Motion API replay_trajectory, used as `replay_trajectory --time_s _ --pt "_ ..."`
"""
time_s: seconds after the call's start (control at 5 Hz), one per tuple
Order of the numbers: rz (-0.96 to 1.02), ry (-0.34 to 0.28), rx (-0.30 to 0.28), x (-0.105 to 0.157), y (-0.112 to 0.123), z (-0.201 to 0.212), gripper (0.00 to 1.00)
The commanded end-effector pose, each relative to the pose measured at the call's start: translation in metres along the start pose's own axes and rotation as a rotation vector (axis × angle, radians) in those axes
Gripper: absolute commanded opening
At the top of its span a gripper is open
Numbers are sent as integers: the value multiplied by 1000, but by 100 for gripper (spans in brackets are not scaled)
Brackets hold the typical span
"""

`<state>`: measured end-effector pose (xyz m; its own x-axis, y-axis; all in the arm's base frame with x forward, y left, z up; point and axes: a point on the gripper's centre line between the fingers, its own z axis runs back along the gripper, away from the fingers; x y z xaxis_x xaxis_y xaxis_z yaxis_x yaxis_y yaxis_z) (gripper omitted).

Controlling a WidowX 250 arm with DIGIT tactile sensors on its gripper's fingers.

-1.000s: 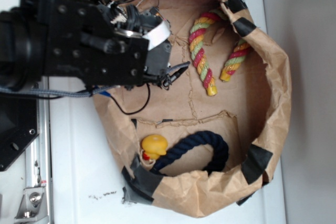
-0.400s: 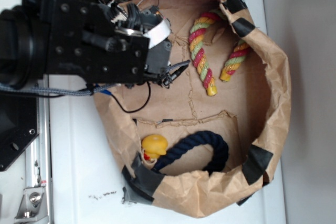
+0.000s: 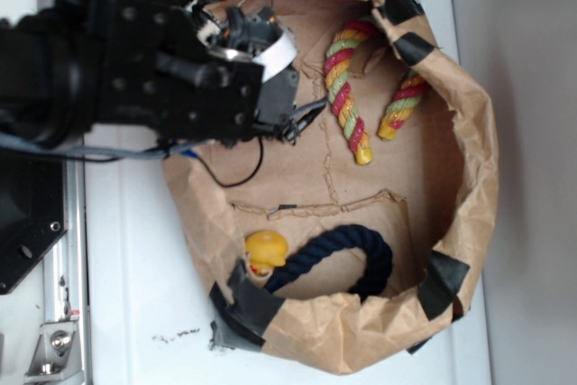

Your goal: Grab the silver keys.

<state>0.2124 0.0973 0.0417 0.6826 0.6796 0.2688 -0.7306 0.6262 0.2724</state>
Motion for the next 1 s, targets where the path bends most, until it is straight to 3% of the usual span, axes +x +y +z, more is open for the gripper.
replay_trajectory --time_s 0.0,0.8 --pt "138 30 26 10 30 6 100" --pt "153 -20 68 8 29 -9 100"
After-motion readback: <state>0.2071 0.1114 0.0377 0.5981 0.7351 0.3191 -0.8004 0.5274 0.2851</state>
